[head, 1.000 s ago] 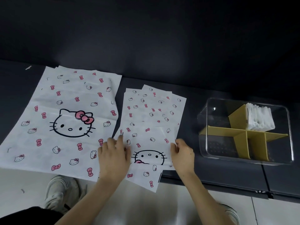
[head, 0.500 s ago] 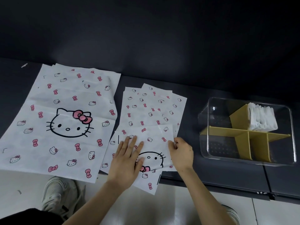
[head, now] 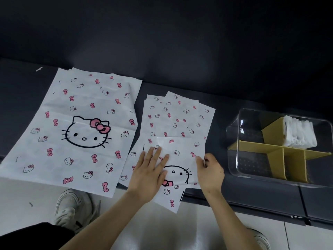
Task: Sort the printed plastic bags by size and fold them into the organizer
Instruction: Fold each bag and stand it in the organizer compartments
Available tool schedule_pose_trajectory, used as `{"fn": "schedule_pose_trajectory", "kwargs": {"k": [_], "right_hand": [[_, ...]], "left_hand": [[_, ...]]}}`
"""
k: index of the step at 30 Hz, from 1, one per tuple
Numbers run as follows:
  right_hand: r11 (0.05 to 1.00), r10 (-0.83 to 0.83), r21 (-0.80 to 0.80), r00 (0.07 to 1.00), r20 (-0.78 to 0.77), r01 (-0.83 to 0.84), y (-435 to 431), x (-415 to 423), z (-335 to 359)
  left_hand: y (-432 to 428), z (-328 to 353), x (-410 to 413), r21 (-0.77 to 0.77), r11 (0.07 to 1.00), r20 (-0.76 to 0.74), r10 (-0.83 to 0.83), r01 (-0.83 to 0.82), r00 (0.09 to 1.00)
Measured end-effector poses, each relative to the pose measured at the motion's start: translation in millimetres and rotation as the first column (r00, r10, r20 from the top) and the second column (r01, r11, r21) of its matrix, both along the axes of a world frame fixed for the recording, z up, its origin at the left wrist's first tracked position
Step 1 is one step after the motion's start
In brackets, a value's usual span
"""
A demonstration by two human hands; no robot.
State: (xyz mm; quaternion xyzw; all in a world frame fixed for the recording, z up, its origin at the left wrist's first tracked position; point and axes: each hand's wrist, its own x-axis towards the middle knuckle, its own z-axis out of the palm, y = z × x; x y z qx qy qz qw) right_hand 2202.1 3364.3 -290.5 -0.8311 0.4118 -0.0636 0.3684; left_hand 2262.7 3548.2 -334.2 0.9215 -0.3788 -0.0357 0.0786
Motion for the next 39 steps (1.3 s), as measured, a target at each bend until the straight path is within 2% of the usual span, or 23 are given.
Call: {"fn": "schedule_pose_trajectory", "kwargs": {"k": [4, 8, 11, 15, 18, 21, 24, 33, 39], "right_hand": [[0.996, -0.066, 0.062, 0.991, 0.113, 0.060, 3, -5, 9], [0.985, -0.074, 0.162, 0.992, 0.101, 0.057, -1, 0, 3], [0.974, -0.079, 0.217, 0.995, 0.057, 0.065, -6, 2, -2], [0.982, 0.020, 0.184, 0.999, 0.048, -0.028, -7, 7, 0], [0.987, 0.050, 0.154, 0.999, 0.020, -0.052, -8, 9, -3], [0.983, -0.003, 0.184, 1.000, -0.003, 0.004, -9, 12, -7], [0.977, -0.049, 0.206, 0.998, -0.047, 0.058, -9, 15, -11], [0.988, -0.034, 0.146, 0.988, -0.149, 0.056, -4, 21, -9], [0.988, -0.023, 0.149, 0.986, -0.163, 0.047, -4, 22, -4]], "left_hand": [[-8, 0, 30, -0.015, 0.989, 0.021, -0.149, 0.149, 0.989], [-3, 2, 45, -0.031, 0.980, 0.014, -0.198, 0.198, 0.980], [-2, 8, 39, -0.042, 0.991, 0.011, -0.129, 0.130, 0.992], [-10, 21, 16, -0.097, 0.995, -0.013, 0.025, -0.026, 1.000], [-12, 13, 3, -0.054, 0.994, -0.055, 0.089, -0.092, 0.995], [-5, 1, -3, -0.043, 0.995, -0.066, 0.092, -0.095, 0.994], [-3, -2, -4, -0.107, 0.990, -0.044, 0.091, -0.095, 0.995], [-2, 6, -17, -0.209, 0.970, 0.113, 0.154, -0.128, 0.982], [13, 2, -31, -0.067, 0.988, 0.033, 0.143, -0.141, 0.989]]}}
